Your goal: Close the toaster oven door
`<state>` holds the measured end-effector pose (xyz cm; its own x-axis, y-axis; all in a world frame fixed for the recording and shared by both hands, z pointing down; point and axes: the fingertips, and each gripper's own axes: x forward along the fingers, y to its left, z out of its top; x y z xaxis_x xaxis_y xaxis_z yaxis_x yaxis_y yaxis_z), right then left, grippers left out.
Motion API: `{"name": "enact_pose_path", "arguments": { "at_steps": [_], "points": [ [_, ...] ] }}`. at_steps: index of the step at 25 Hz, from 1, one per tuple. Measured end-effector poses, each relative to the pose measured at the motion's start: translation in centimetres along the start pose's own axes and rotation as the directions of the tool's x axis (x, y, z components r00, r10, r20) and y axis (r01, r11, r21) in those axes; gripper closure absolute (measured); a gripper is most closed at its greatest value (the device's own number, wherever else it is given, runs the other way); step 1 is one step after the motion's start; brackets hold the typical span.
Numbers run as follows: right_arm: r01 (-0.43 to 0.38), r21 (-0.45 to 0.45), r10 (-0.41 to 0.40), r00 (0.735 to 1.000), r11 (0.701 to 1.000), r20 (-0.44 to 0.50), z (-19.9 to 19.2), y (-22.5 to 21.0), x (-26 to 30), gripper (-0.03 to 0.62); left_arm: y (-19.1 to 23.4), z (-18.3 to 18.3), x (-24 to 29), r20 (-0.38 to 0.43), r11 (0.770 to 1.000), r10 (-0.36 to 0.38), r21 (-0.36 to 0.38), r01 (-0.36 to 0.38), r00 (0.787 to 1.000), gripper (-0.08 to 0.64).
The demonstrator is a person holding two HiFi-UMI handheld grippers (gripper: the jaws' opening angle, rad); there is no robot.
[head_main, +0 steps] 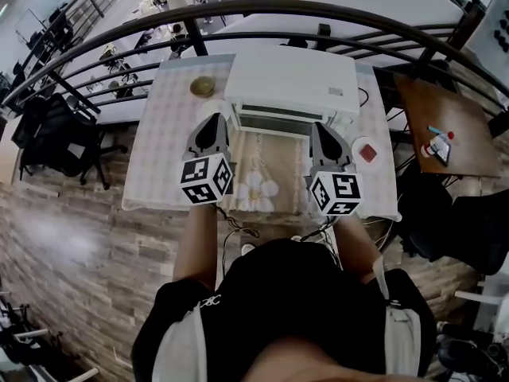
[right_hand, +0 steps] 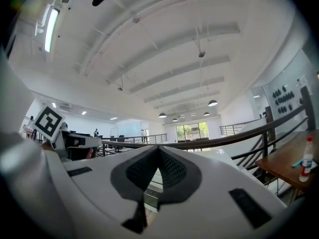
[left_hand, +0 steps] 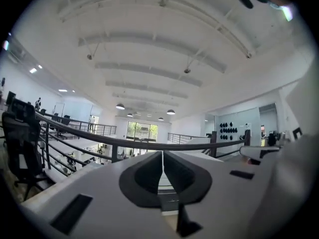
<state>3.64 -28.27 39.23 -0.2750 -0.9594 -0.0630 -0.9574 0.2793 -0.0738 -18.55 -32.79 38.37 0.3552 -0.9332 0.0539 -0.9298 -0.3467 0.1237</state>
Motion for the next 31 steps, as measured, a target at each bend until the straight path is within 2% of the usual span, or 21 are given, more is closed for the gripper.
{"name": "enact_pose_path", "arguments": {
  "at_steps": [3, 7, 11, 31],
  "points": [
    [-0.021, -0.002, 0.021, 1.000, 1.000, 0.010, 0.4, 0.7, 0.1, 0.592, -0.3, -0.4, -2.2, 0.005, 1.000, 0.019, 0.020, -0.019, 1.000, 0.543],
    [-0.029, 0.007, 0.029, 1.000, 1.000, -0.002, -0.3, 0.9, 0.1, 0.592, -0.5, -2.5, -3.4, -0.038, 0.997, 0.046, 0.064, -0.043, 0.998, 0.543],
    [-0.034, 0.011, 0.034, 0.999, 0.999, -0.013, -0.6, 1.0, 0.0, 0.592, -1.2, -3.2, -4.3, -0.050, 0.994, 0.054, 0.101, -0.049, 0.997, 0.545],
    [-0.046, 0.008, 0.046, 0.999, 0.999, -0.008, -0.4, 0.4, -1.2, 0.592, -1.7, -2.9, -4.7, -0.044, 0.994, 0.061, 0.096, -0.056, 0.997, 0.545]
  ]
}}
